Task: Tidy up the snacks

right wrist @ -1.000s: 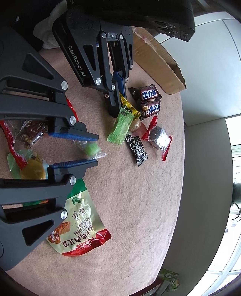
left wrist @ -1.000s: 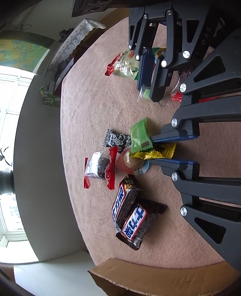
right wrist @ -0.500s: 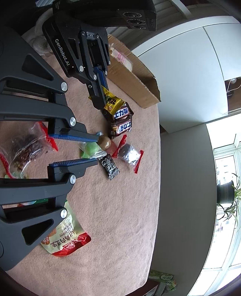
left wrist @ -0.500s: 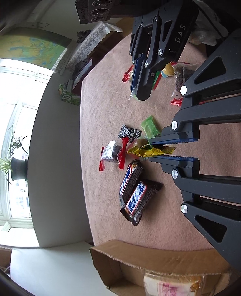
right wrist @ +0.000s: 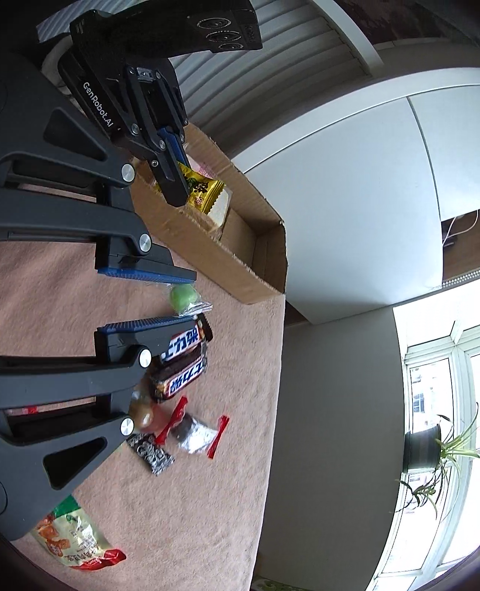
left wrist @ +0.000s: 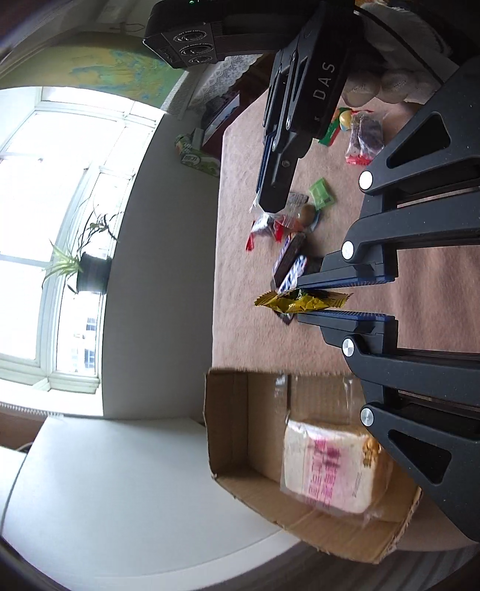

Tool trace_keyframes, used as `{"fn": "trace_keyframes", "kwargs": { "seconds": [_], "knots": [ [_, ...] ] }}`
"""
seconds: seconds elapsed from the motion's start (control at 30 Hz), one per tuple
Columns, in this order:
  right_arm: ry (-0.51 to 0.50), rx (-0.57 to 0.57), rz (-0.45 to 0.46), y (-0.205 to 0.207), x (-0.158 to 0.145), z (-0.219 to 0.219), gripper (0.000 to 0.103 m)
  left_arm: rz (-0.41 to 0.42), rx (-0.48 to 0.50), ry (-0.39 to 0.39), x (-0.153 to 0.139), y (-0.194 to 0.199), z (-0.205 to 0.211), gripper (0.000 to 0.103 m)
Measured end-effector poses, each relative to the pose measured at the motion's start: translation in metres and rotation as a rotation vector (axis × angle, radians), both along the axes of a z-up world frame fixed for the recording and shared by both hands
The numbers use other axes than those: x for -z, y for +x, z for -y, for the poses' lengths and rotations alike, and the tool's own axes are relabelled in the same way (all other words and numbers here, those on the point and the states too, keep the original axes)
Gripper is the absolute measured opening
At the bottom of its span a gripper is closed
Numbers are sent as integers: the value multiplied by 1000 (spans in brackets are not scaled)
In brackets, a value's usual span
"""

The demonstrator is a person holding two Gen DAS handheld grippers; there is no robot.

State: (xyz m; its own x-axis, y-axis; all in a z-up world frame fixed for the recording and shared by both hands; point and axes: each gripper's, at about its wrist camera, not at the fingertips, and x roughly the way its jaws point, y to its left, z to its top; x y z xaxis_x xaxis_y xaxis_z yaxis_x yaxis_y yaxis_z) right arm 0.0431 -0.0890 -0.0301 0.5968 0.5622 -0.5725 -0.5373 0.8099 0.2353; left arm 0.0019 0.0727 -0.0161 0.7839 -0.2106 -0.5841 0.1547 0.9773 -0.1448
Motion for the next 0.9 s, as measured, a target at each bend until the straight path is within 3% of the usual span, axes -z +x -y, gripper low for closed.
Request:
{"fn": "trace_keyframes", "kwargs": {
  "seconds": [0.3, 0.67, 0.73, 0.8, 0.87, 0.9],
  "knots": [
    [5, -88, -5, -3, 2, -63, 18, 10, -136, -17, 6, -13, -69, 10],
    [-36, -161, -9, -1, 12, -112, 20, 2, -190, -36, 12, -13, -101, 11],
    [-37, -160, -15, 0, 13, -113, 28, 3, -192, -40, 13, -13, -104, 11],
    [-34, -153, -17, 0, 13, -111, 50, 3, -186, -40, 13, -13, -104, 22],
    [-29, -137, -7, -1, 12, -107, 61, 9, -195, -41, 13, -13, -104, 43],
    [-27, -133, -3, -2, 11, -105, 65, 12, -193, -41, 12, -14, -105, 45]
  ]
}}
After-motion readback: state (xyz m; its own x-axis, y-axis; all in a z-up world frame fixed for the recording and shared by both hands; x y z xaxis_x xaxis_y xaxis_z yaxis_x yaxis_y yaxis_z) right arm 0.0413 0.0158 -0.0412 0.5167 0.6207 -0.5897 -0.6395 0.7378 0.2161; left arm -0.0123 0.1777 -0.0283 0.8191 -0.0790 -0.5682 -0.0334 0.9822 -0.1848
